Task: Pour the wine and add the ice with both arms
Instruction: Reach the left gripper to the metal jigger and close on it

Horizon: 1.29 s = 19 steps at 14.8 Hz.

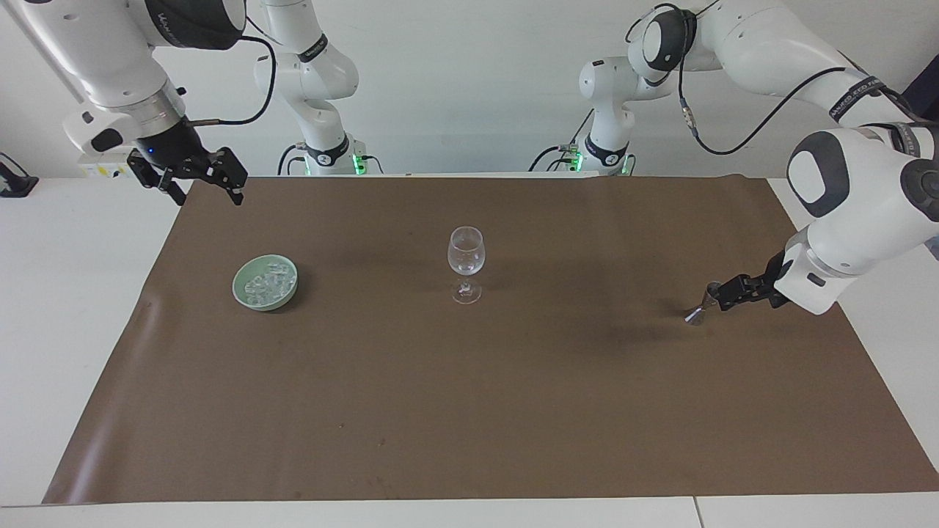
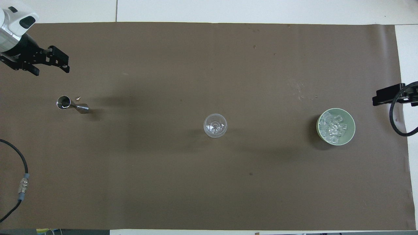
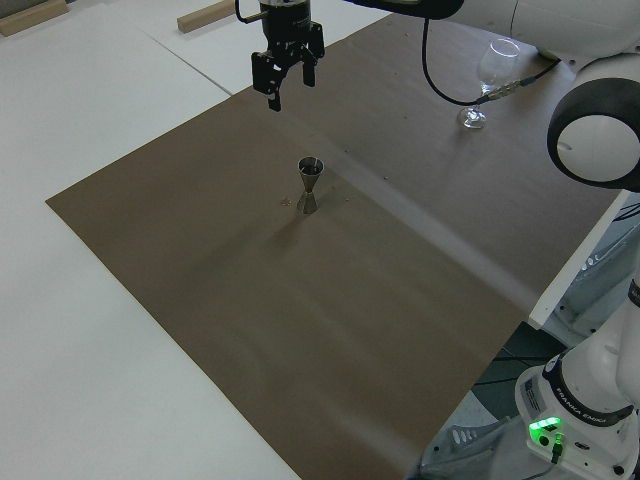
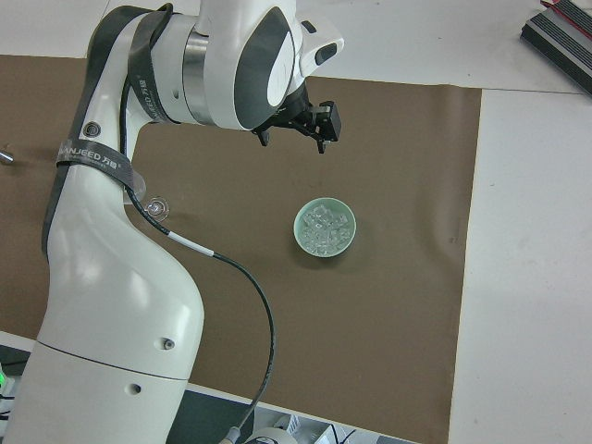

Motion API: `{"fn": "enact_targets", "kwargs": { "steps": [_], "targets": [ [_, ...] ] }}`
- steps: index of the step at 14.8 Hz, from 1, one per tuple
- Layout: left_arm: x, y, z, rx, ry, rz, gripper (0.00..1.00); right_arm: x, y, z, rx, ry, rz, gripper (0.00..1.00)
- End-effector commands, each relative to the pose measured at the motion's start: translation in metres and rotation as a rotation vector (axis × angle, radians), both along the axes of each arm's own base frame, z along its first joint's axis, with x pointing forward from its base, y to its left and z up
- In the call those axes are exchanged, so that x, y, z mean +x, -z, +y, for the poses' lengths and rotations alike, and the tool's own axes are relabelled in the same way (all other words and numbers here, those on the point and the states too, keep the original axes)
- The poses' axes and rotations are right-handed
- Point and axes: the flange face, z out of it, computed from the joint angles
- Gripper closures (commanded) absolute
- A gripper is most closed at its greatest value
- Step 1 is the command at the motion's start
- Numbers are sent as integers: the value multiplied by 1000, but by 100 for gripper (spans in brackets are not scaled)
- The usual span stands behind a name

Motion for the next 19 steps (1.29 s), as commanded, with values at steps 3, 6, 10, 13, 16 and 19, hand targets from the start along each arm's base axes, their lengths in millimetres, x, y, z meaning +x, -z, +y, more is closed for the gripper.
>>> {"fn": "enact_targets", "kwargs": {
  "steps": [3, 6, 10, 13, 16, 19],
  "targets": [
    [-33, 19, 25, -60, -447, 44, 0, -7, -2, 0, 14, -5, 10, 0],
    [-34, 23, 53, -113, -905, 82, 0, -7, -2, -1, 14, -5, 9, 0],
    [-27, 40, 83, -191, -1141, 156, 0, -7, -2, -1, 14, -5, 9, 0],
    [-13, 79, 129, -247, -1274, 271, 0, -7, -2, 0, 14, -6, 9, 0],
    [-22, 103, 183, -325, -1384, 321, 0, -7, -2, 0, 14, -6, 9, 0],
    [-65, 135, 206, -390, -1504, 392, 0, -7, -2, 0, 14, -6, 10, 0]
  ]
}}
